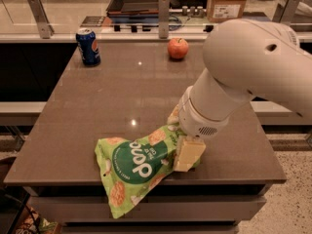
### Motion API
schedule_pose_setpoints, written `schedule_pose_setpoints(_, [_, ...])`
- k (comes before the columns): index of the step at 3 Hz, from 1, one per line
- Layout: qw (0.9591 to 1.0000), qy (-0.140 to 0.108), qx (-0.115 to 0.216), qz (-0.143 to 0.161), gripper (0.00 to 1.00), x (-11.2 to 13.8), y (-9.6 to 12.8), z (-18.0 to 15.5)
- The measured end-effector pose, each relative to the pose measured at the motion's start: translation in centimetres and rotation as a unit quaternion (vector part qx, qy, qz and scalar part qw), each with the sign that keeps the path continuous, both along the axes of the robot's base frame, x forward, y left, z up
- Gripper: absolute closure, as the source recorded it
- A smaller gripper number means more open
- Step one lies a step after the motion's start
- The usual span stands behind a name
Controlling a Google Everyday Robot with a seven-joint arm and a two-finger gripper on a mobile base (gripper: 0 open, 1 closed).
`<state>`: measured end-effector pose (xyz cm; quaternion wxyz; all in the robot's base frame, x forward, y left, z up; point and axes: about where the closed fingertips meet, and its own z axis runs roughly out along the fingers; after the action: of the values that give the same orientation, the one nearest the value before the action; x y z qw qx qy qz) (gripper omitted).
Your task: Move green rice chip bag near pepsi can
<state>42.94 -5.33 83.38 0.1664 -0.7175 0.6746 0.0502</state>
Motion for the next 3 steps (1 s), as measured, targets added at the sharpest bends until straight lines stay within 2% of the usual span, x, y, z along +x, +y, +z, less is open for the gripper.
schedule_pose_setpoints(1, [1.0, -0.001, -0.001, 0.001, 1.0, -0.1, 0.0, 0.1])
schedule_pose_setpoints(2, [1.0, -0.003, 0.001, 0.0, 1.0, 0.0, 0.0, 0.2])
schedule_pose_setpoints(3, [0.9999, -0.011, 0.008, -0.004, 1.0, 1.7, -0.6, 1.1])
